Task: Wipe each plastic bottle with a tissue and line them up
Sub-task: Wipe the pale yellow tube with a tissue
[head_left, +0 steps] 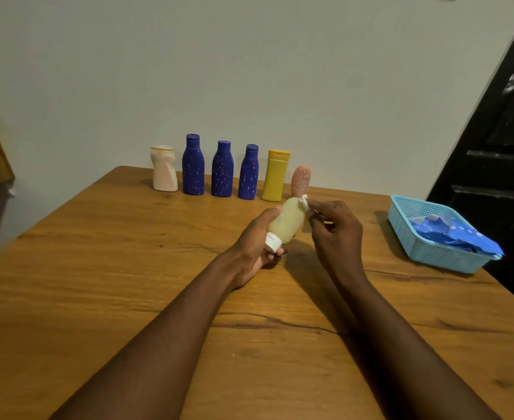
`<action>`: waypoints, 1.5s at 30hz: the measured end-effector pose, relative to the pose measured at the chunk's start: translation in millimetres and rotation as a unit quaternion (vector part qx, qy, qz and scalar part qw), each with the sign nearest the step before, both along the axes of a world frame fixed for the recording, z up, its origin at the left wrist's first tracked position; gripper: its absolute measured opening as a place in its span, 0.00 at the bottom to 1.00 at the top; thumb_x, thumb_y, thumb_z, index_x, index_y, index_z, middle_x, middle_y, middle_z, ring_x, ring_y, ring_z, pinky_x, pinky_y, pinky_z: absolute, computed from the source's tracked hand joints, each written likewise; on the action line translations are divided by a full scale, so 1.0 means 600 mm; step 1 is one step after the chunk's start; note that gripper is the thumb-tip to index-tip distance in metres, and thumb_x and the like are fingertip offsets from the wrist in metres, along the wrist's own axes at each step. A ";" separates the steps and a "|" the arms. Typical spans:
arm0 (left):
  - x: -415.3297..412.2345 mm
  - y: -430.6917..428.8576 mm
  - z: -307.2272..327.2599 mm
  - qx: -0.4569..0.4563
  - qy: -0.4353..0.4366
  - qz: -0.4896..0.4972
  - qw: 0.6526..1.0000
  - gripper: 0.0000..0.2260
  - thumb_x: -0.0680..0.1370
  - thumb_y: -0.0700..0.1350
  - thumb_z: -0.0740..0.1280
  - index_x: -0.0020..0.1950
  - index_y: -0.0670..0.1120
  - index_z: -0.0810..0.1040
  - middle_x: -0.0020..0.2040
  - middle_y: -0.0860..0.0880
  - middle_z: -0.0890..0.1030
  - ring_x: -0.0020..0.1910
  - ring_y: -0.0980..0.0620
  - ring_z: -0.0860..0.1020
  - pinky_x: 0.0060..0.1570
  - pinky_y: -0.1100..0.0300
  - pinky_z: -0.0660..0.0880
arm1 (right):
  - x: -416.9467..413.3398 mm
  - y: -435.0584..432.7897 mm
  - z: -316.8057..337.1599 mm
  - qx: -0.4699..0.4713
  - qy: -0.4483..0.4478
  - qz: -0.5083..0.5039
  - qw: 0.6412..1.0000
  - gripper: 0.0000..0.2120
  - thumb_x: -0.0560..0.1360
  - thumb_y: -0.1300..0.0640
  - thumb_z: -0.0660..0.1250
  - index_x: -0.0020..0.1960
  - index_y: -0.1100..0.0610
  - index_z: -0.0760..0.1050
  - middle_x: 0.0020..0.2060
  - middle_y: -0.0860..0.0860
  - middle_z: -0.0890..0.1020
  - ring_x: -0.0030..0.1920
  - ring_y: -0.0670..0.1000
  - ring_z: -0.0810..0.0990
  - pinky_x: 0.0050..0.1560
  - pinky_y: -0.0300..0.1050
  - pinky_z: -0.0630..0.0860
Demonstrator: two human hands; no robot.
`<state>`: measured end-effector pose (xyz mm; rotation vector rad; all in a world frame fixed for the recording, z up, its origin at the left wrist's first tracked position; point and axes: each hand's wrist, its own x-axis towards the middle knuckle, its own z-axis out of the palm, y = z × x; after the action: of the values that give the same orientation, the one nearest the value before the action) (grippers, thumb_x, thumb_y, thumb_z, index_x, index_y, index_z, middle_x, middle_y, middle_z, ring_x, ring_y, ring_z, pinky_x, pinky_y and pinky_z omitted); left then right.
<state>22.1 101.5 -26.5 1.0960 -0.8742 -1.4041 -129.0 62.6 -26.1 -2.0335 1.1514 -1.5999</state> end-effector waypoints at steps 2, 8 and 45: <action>-0.002 0.000 0.000 0.000 -0.002 0.002 1.000 0.23 0.83 0.59 0.60 0.69 0.43 0.73 0.51 0.42 0.77 0.30 0.55 0.74 0.29 0.62 0.66 | 0.003 0.006 -0.002 0.001 0.019 0.006 1.000 0.14 0.77 0.65 0.69 0.61 0.56 0.82 0.53 0.47 0.80 0.52 0.46 0.79 0.47 0.34 0.78; 0.004 0.003 0.002 0.003 0.093 0.003 0.996 0.21 0.86 0.56 0.56 0.66 0.42 0.78 0.55 0.41 0.85 0.54 0.45 0.84 0.62 0.46 0.78 | 0.034 0.047 0.001 -0.023 0.132 0.153 0.979 0.12 0.73 0.58 0.68 0.54 0.54 0.85 0.45 0.48 0.79 0.46 0.46 0.79 0.45 0.42 0.79; -0.012 -0.008 -0.009 0.004 -0.128 0.002 0.992 0.24 0.84 0.63 0.55 0.68 0.46 0.72 0.51 0.43 0.78 0.38 0.52 0.75 0.37 0.58 0.72 | 0.011 0.006 0.004 -0.001 0.073 -0.004 0.997 0.16 0.79 0.64 0.66 0.65 0.55 0.80 0.50 0.49 0.77 0.50 0.46 0.75 0.48 0.39 0.76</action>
<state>15.1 96.5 -31.6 1.3032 -1.0486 -1.2825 -122.3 65.9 -23.7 -2.1802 1.2087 -1.4766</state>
